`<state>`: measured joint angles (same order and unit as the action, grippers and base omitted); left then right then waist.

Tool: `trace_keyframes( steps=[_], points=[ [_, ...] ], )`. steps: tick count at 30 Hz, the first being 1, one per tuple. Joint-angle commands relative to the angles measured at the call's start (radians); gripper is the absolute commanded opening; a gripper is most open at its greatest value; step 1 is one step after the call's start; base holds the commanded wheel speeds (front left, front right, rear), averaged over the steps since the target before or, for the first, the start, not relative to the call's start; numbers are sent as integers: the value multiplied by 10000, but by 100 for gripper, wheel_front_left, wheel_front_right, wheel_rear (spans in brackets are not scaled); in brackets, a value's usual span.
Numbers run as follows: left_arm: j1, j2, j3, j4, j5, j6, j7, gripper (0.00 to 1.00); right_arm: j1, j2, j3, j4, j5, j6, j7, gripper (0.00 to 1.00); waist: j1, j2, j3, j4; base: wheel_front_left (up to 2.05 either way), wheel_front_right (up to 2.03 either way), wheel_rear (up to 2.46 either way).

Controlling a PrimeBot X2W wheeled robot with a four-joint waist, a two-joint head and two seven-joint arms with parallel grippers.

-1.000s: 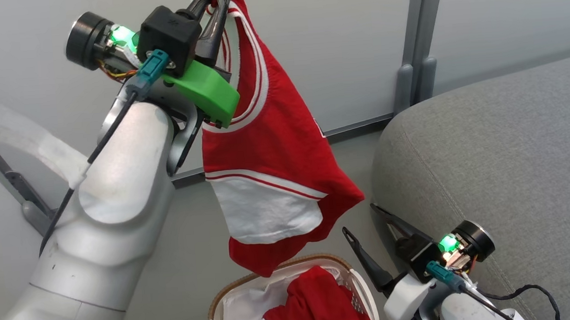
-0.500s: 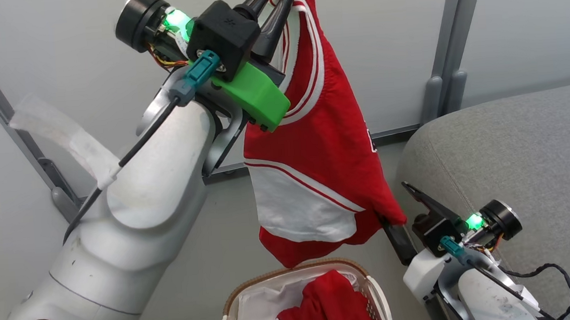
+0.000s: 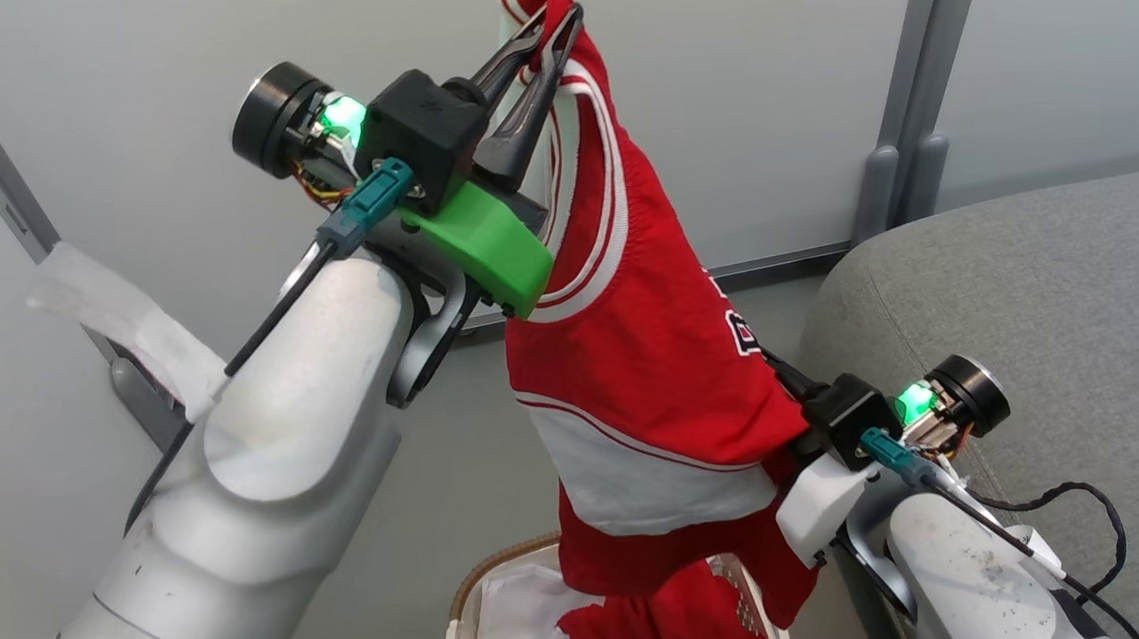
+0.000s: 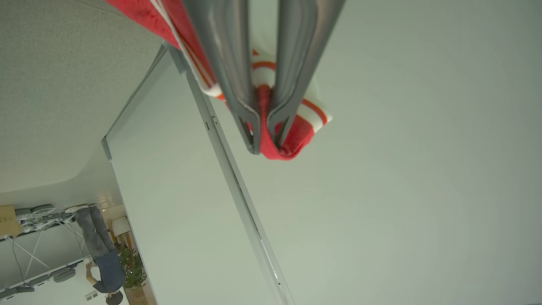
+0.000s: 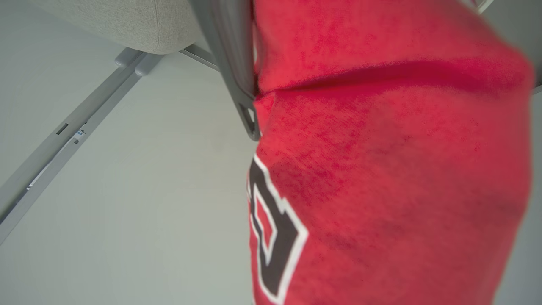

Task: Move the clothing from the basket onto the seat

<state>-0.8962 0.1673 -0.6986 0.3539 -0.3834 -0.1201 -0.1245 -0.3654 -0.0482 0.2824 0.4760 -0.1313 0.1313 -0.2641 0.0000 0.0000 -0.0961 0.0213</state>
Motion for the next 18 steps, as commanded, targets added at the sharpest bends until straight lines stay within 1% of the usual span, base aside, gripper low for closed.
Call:
trace_keyframes(
  steps=[1,8,9,10,11,12,18],
  points=[
    [296,76,88,75,-178,93,-65,0,-120,-42,-25,-110,87,-10,-7,0,0,0,36,-54,0,0,0],
    [1252,213,348,669,-704,290,-351,0,-215,-40,-139,-528,238,-10,-7,0,0,0,168,-236,0,0,0],
    [1441,213,384,809,-807,335,-428,26,-235,-38,-159,-595,250,-10,-7,0,0,0,189,-267,0,0,0],
    [1600,212,419,930,-872,361,-517,38,-243,-38,-187,-649,257,-10,-7,0,0,0,211,-291,0,0,0],
    [1790,204,486,1082,-960,396,-630,79,-258,-42,-227,-708,271,-10,-7,0,0,0,239,-322,0,0,0],
    [1942,187,520,1207,-1016,408,-728,100,-278,-40,-252,-756,278,-10,-7,0,0,0,258,-345,0,0,0],
    [3100,111,654,1892,-1268,376,-1282,100,-489,-40,-466,-1234,171,-10,-7,0,0,0,432,-536,0,0,0]
  ],
)
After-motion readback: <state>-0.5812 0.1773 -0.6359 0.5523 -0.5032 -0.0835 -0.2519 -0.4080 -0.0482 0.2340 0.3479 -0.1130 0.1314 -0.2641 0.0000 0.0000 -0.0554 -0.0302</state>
